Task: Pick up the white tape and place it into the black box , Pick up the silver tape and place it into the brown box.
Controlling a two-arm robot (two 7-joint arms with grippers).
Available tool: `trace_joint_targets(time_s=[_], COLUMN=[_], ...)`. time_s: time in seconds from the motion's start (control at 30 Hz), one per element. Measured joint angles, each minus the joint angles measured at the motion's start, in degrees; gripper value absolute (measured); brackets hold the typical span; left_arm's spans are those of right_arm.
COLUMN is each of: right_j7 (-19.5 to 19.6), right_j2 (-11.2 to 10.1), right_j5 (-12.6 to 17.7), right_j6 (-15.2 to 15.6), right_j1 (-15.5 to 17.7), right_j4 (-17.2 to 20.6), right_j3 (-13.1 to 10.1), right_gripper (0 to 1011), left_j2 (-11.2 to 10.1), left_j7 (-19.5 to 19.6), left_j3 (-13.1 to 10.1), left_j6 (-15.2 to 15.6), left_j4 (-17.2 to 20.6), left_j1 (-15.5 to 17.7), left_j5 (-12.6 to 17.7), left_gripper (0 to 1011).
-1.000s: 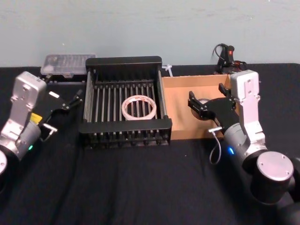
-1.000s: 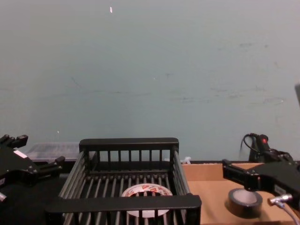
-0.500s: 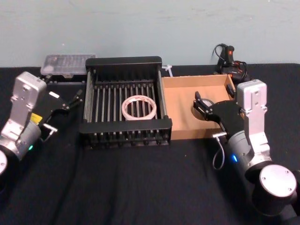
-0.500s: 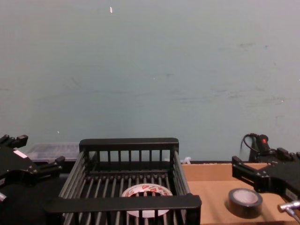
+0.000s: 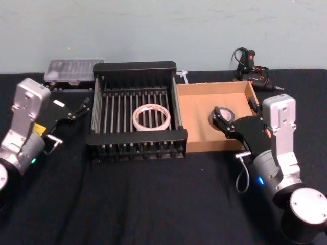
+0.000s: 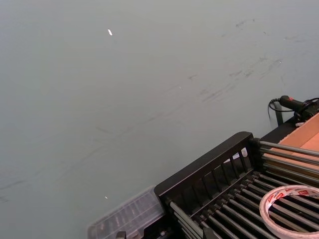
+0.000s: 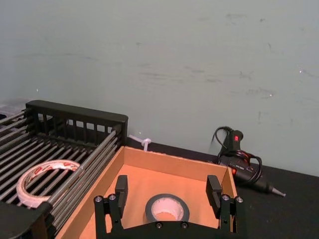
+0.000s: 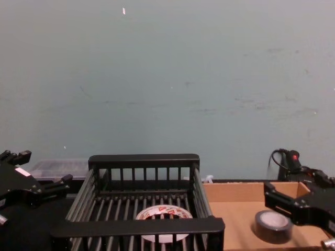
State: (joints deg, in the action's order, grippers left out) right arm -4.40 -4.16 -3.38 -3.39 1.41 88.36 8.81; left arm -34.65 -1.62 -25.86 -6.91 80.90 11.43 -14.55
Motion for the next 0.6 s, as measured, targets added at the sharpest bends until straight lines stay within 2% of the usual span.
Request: trace_joint_targets(time_s=[0.6], right_j7=[-0.77], right_j2=[0.11], right_j5=[0.83], right_j6=[0.52], right_j1=[0.32], right_j4=[-0.23], right_j3=[-0.39], right_gripper=[1002], left_j2=[0.00], left_j7=[0.00], left_j3=[0.00], left_j6=[0.00], left_j4=[0.00], left_j1=[0.00], left_j5=[0.00], left_gripper=[1001])
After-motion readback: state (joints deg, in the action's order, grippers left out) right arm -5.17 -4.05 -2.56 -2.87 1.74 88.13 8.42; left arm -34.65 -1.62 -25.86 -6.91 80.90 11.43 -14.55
